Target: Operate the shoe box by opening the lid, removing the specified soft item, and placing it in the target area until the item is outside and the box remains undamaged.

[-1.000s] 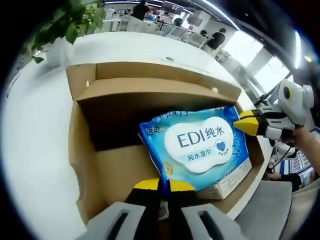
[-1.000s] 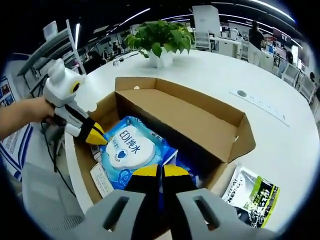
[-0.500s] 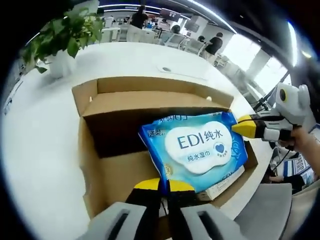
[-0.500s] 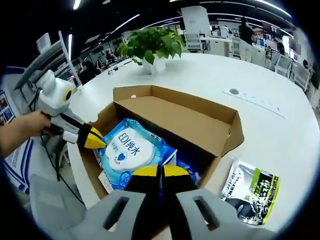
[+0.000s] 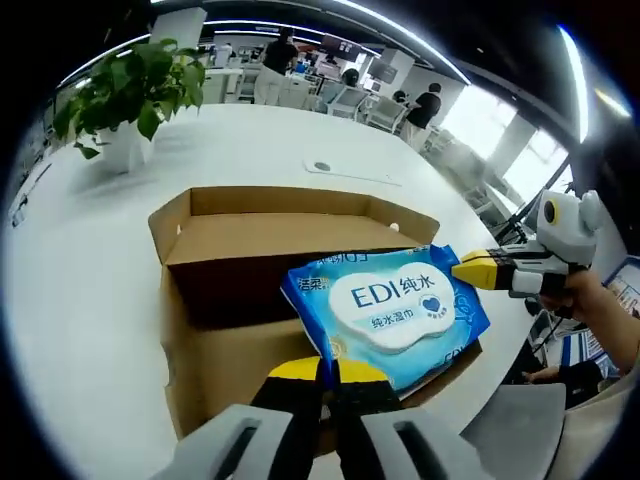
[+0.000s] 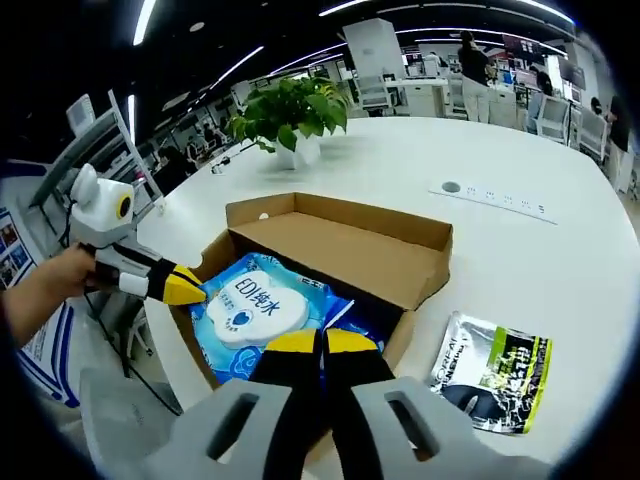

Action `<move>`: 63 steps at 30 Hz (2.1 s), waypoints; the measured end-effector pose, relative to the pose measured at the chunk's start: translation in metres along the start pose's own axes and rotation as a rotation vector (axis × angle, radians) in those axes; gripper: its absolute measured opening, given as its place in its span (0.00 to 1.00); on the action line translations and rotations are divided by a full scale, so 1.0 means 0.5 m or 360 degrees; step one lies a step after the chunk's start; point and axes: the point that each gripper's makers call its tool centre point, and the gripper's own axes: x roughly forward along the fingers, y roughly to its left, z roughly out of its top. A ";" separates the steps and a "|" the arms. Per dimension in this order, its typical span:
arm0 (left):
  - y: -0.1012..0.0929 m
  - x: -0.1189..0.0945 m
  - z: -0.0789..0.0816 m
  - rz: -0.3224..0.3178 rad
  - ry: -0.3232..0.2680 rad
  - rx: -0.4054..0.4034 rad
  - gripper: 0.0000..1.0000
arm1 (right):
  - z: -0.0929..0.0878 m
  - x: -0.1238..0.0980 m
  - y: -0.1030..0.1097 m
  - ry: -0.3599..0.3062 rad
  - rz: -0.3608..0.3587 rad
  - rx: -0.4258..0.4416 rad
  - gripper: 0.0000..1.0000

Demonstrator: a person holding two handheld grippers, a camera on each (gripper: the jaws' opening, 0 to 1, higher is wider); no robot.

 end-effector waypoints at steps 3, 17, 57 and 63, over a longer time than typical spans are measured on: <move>-0.016 -0.002 0.010 -0.0016 -0.0017 0.0009 0.00 | 0.001 -0.014 -0.009 -0.0011 -0.0009 0.0025 0.00; -0.087 0.025 0.023 -0.0108 -0.0016 0.0058 0.00 | 0.008 -0.076 -0.059 -0.0090 -0.0039 0.0114 0.00; -0.329 0.133 0.109 -0.0319 -0.0109 0.0250 0.00 | -0.007 -0.256 -0.280 -0.0198 -0.0221 0.0274 0.00; -0.361 0.150 0.114 -0.0353 -0.0112 0.0266 0.00 | -0.013 -0.273 -0.308 -0.0192 -0.0239 0.0268 0.00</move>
